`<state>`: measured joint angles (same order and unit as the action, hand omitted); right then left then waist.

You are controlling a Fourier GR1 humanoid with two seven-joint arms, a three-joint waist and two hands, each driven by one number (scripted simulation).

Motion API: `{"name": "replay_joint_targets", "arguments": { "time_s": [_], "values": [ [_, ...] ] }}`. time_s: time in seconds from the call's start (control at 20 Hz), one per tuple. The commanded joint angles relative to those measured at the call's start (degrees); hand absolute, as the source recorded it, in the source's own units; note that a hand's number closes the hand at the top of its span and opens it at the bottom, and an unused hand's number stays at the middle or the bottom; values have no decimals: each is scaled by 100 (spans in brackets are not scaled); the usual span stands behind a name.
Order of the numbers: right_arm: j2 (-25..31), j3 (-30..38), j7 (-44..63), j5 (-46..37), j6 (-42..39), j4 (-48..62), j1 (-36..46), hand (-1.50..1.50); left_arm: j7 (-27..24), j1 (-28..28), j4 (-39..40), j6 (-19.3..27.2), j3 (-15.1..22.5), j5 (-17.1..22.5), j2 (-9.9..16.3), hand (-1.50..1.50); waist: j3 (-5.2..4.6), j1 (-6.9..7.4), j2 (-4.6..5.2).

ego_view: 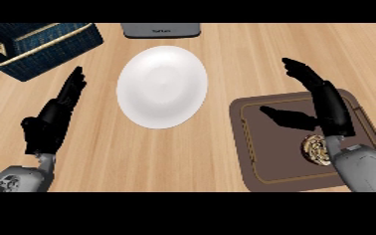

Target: Pick the cupcake from the tray and place it in the plate

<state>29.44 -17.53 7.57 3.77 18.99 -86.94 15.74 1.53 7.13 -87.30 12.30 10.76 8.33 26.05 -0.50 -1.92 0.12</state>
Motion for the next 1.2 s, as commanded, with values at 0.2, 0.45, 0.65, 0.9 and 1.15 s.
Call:
{"name": "replay_joint_targets", "arguments": {
  "time_s": [0.2, 0.45, 0.65, 0.9, 1.15],
  "values": [
    [-468, -723, -549, -1530, 1492, -338, -1798, -150, 320, 574, 415, -195, -226, 112, -174, 0, 45, 89, -23],
    [477, -234, 13, -2174, 1747, -1509, -2221, -150, 114, 600, 727, 116, -1, -271, -590, 0, 39, 37, -37],
    [1239, 96, 1052, -2480, 1262, -2573, -2703, -150, 196, 560, 633, 48, -60, -284, -607, 0, 38, 63, -37],
    [2303, 223, 2836, -2149, -276, -3054, -2645, -150, 210, 678, 657, -122, -195, -169, -458, 0, 19, 74, -28],
    [2784, 682, 3973, -1408, -1342, -3437, -2213, -150, 596, 799, 417, -35, -41, -300, -643, 0, 41, 188, -16]
  ]
}}
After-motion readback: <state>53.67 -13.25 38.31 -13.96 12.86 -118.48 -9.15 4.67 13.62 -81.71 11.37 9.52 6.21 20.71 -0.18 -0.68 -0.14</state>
